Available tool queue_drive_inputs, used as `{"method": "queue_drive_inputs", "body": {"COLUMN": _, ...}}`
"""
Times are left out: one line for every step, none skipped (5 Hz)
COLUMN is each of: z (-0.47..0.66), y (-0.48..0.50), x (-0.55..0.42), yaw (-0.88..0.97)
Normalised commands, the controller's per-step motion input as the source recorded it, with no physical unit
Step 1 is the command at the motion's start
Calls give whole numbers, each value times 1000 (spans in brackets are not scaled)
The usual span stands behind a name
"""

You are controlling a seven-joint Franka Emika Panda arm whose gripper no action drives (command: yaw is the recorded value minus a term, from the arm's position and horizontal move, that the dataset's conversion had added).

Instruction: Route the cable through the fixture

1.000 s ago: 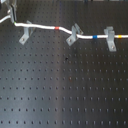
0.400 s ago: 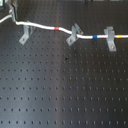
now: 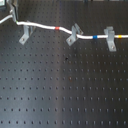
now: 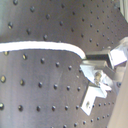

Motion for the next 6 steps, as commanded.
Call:
{"method": "queue_drive_inputs", "body": {"z": -25, "y": -315, "x": 266, "yaw": 11}}
{"method": "queue_drive_inputs", "body": {"z": -6, "y": -334, "x": 108, "yaw": 0}}
{"method": "queue_drive_inputs", "body": {"z": -4, "y": -309, "x": 63, "yaw": 0}}
{"method": "queue_drive_inputs", "body": {"z": -28, "y": -334, "x": 19, "yaw": 23}}
{"method": "queue_drive_inputs", "body": {"z": -102, "y": -319, "x": -122, "yaw": 143}}
{"method": "queue_drive_inputs", "body": {"z": -145, "y": -282, "x": -223, "yaw": 260}}
